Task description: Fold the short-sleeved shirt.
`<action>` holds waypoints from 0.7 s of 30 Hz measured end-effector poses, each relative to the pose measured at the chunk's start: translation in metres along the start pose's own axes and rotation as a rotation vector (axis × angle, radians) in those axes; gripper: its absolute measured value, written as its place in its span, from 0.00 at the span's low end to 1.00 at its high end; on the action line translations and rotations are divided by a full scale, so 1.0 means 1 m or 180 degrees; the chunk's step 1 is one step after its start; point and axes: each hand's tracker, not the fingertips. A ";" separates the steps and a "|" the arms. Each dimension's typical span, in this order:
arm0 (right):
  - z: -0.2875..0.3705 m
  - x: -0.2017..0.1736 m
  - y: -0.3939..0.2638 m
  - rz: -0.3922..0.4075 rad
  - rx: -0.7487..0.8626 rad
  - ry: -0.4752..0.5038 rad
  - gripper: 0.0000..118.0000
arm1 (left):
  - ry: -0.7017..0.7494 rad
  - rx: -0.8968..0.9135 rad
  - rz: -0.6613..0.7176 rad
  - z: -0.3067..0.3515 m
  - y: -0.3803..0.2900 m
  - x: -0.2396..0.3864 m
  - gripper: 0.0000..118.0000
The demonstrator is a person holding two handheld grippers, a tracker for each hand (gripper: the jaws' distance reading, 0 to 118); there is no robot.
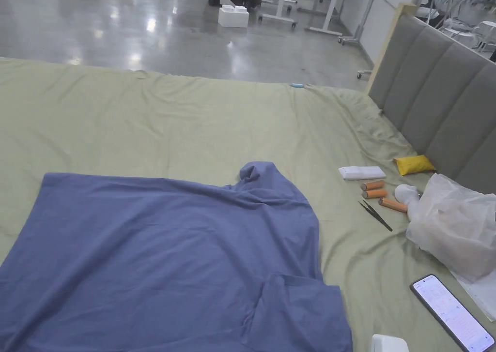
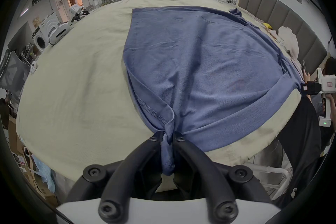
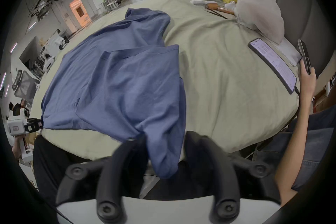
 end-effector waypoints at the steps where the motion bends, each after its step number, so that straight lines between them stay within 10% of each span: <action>1: 0.001 -0.003 0.000 0.0054 0.0000 -0.0026 0.10 | 0.0004 0.0000 -0.0004 0.002 0.000 0.003 0.06; 11: 0.039 -0.020 0.066 0.0122 0.0794 0.0092 0.03 | -0.0178 0.0712 0.0553 0.054 0.065 -0.012 0.03; 21: -0.087 -0.024 0.226 -0.0115 0.0565 0.0069 0.03 | -0.0089 0.0453 0.0720 -0.072 0.216 -0.064 0.03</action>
